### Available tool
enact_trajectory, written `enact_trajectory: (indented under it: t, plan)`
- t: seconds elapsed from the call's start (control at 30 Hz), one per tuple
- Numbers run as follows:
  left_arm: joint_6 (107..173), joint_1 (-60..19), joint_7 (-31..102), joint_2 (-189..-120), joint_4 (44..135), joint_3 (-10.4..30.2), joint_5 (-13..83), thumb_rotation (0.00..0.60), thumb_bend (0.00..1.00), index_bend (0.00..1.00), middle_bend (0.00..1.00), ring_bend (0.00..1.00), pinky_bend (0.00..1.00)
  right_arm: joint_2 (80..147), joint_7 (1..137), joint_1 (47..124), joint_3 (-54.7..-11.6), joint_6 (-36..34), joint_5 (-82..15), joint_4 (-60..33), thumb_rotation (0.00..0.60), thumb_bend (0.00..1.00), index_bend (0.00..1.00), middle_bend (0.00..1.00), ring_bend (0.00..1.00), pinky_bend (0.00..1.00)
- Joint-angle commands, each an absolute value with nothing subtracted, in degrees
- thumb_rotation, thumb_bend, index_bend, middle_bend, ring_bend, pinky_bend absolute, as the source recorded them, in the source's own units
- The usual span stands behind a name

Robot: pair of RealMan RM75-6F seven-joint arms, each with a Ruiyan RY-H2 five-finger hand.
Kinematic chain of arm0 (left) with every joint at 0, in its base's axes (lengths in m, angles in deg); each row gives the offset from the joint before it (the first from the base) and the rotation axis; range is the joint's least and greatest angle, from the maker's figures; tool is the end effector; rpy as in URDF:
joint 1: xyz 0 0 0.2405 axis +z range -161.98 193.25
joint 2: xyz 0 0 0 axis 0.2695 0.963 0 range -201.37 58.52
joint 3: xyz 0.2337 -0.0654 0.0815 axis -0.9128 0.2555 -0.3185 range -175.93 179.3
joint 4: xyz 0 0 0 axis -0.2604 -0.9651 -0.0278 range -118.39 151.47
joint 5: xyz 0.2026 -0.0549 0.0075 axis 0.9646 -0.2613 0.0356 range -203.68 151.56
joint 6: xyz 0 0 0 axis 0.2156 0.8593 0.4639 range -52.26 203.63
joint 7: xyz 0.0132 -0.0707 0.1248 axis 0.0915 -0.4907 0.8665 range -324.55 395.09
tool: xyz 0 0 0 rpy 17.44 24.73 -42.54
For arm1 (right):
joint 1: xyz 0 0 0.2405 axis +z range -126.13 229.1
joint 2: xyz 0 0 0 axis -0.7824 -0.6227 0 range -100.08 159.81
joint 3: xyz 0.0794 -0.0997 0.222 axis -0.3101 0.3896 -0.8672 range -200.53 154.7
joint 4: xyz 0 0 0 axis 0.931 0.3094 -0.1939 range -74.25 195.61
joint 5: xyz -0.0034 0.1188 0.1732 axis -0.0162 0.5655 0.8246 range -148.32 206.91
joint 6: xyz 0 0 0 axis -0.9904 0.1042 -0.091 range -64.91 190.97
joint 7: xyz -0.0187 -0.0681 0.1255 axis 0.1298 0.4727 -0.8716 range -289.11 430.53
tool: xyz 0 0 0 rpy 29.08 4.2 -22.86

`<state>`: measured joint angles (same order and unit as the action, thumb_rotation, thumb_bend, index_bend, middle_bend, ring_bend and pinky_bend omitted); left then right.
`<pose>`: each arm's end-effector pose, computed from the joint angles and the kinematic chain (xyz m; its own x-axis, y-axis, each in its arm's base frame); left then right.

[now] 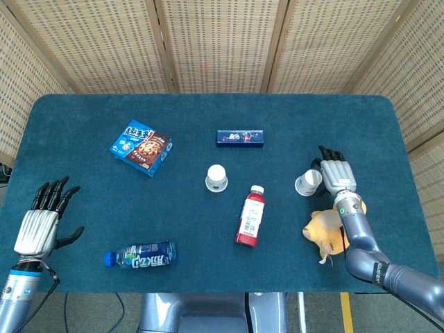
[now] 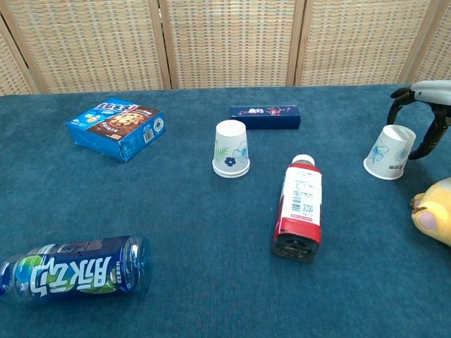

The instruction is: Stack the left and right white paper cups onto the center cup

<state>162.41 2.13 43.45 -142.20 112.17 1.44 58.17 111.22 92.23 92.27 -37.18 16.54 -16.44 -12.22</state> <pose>-0.2656 0.2100 0.1156 0.3716 -0.0124 0.9283 0.9203 -0.1272 -0.3701 -0.2485 -0.3993 0.0587 0.4537 -0.2959 0.8406 -0.8794 0.0044 0.4761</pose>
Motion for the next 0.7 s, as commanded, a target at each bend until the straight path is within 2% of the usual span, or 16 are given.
enact_trajectory:
  t: [0.03, 0.33, 0.7]
  plan:
    - [162.2, 2.3, 43.3, -142.3, 112.0, 1.7, 58.3, 0.600, 0.25, 0.15, 0.00, 0.00, 0.00, 111.9, 92.0, 92.8, -37.1, 16.6, -16.4, -11.4, 0.600, 0.24, 0.40, 0.07, 0.00, 0.13]
    - [161.2, 2.6, 42.5, -142.2, 111.6, 2.6, 57.9, 0.600, 0.25, 0.15, 0.00, 0.00, 0.00, 113.3, 91.9, 93.5, -36.9, 15.8, -16.0, -10.5, 0.600, 0.26, 0.48, 0.08, 0.00, 0.14]
    - [161.0, 3.1, 41.6, -141.9, 111.6, 3.3, 58.0, 0.600, 0.25, 0.15, 0.00, 0.00, 0.00, 111.5, 92.7, 94.0, -37.8, 11.9, -18.0, -14.7, 0.600, 0.26, 0.50, 0.10, 0.00, 0.14]
